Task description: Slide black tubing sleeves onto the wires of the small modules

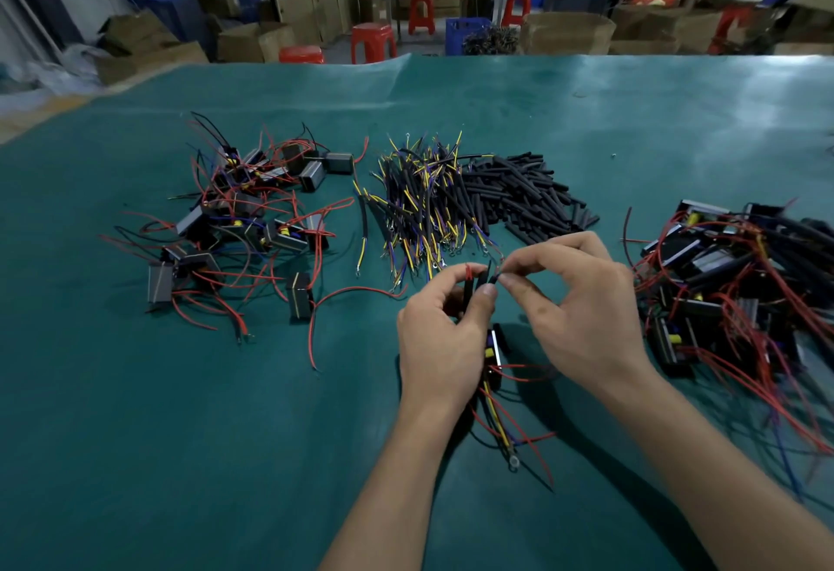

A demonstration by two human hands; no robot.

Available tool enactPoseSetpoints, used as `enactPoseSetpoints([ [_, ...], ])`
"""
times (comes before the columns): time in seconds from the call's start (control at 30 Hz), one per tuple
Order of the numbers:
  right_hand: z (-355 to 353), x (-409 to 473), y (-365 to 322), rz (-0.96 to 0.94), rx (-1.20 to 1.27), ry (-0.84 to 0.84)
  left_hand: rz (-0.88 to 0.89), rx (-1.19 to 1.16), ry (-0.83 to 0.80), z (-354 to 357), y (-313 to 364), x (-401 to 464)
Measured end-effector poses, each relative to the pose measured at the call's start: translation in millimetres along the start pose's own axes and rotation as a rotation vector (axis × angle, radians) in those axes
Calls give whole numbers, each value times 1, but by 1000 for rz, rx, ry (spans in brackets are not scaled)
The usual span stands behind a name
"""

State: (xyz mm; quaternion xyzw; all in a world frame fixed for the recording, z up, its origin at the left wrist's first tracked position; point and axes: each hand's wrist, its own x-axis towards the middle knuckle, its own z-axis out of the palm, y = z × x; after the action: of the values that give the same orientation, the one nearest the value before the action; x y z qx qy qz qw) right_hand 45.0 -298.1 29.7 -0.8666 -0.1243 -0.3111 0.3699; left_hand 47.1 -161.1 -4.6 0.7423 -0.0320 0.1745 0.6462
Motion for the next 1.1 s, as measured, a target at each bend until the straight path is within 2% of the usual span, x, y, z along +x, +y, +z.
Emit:
enactPoseSetpoints([
  [0.13,-5,3,2,144,90,-91,7,20,8,0,-1,1],
  [0.37,-12,7,5,97,24,-211,20,29,-4,0,-1,0],
  [0.57,-11,6,5,-117,-109,-134,37,16,-43,-1,-1,-1],
  [0.97,0,0,6,-149,-175,36,23,-36,-62,0,-1,-1],
  [1.1,0,0,8,-213,-232,28,15,-11,-54,1,-1,-2],
])
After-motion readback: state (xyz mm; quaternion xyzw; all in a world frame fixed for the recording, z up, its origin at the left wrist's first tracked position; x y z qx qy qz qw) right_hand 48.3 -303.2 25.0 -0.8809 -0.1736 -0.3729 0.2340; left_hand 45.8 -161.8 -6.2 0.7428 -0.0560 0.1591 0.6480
